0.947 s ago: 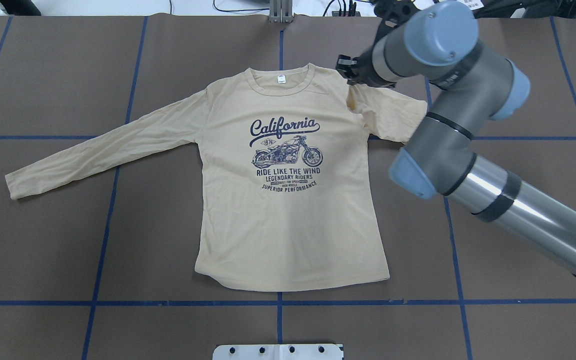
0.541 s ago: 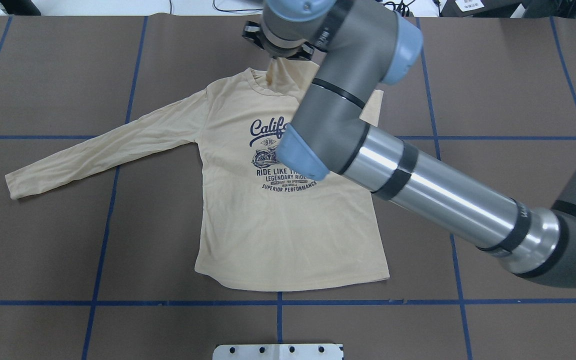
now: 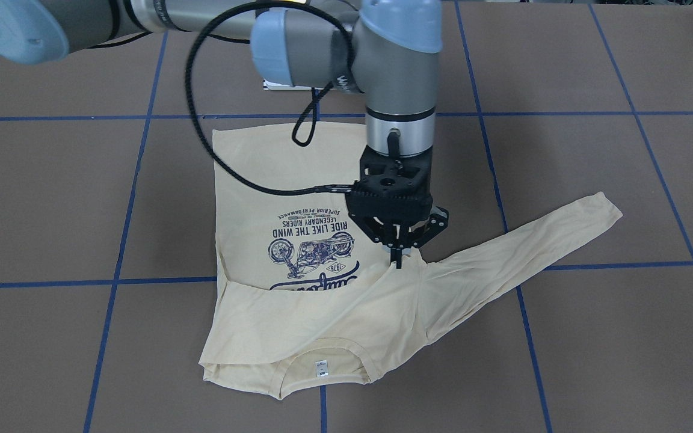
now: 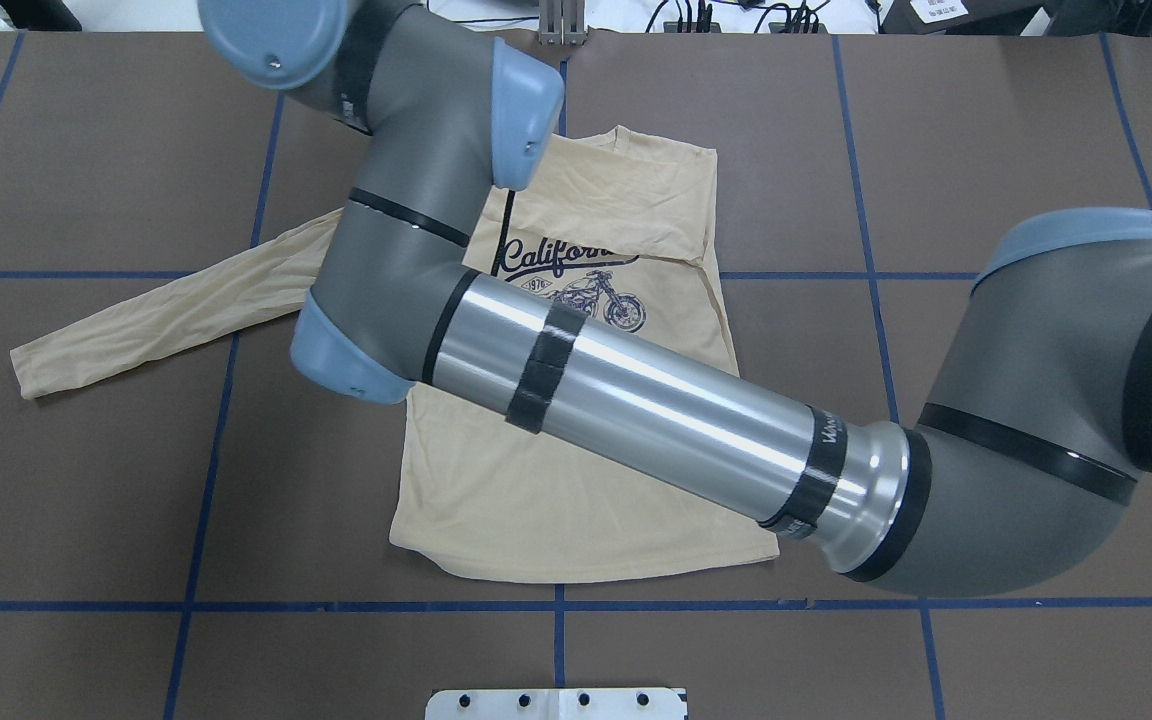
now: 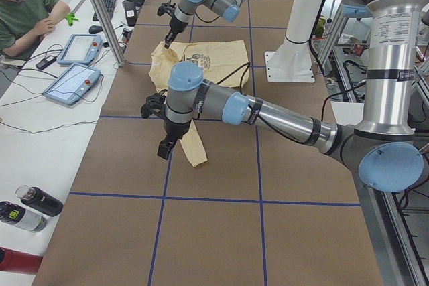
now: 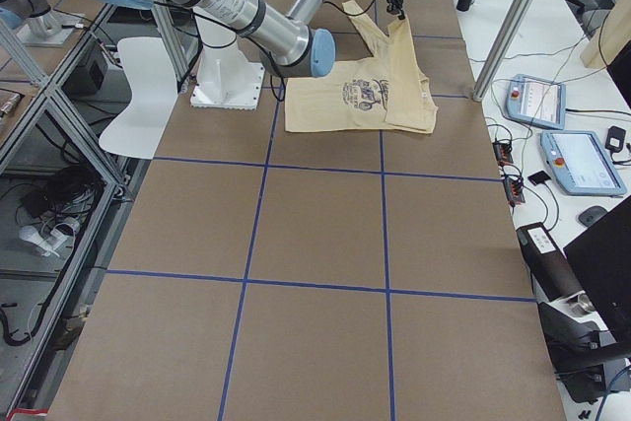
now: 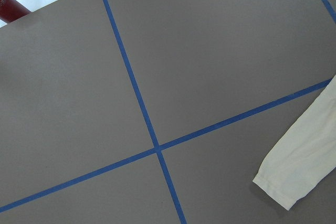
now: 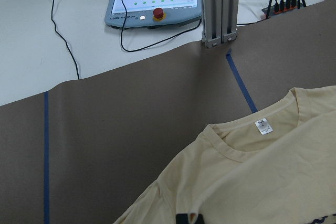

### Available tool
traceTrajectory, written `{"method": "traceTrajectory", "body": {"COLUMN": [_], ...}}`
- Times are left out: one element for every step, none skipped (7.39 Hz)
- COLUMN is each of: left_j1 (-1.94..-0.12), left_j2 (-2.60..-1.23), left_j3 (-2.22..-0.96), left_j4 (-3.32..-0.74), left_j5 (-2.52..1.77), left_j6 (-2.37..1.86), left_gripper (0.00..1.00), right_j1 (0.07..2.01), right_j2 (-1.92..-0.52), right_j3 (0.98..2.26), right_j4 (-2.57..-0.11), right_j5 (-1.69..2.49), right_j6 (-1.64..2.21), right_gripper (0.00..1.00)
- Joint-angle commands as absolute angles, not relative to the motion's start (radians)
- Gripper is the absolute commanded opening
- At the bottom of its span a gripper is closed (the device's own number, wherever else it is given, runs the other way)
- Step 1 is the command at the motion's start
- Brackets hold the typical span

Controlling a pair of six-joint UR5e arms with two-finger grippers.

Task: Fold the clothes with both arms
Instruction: 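Carry the held cuff with the right gripper across the shirt chest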

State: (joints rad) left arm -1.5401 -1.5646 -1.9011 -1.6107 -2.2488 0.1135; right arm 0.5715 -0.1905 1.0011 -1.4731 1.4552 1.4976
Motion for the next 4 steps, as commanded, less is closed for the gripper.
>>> {"method": "traceTrajectory", "body": {"left_j1": [-1.54, -1.534, -1.532, -1.532], "left_j2": [-1.565, -1.569, -1.58, -1.58], "left_j3": [-1.902, -1.901, -1.902, -1.908], "left_j4": [-1.611, -1.612, -1.617, -1.618], "left_j5": [-2.247, -2.246, -2.25, -2.253], "left_j6": [0.114, 0.114, 0.115, 0.118], "left_gripper": [1.0, 1.0, 1.0, 1.0], "right_j1": [0.555, 0.56, 0.584, 0.639], "right_j2": [-0.103, -0.095, -0.091, -0.097], "right_j3": [0.884, 0.884, 0.884, 0.885], "right_j4": [-1.428, -1.428, -1.43, -1.442], "right_j5": [1.439, 1.454, 1.516, 1.649], "right_j6": [1.534, 1.537, 1.539, 1.534], "right_gripper": [0.99, 0.99, 0.99, 0.99]}}
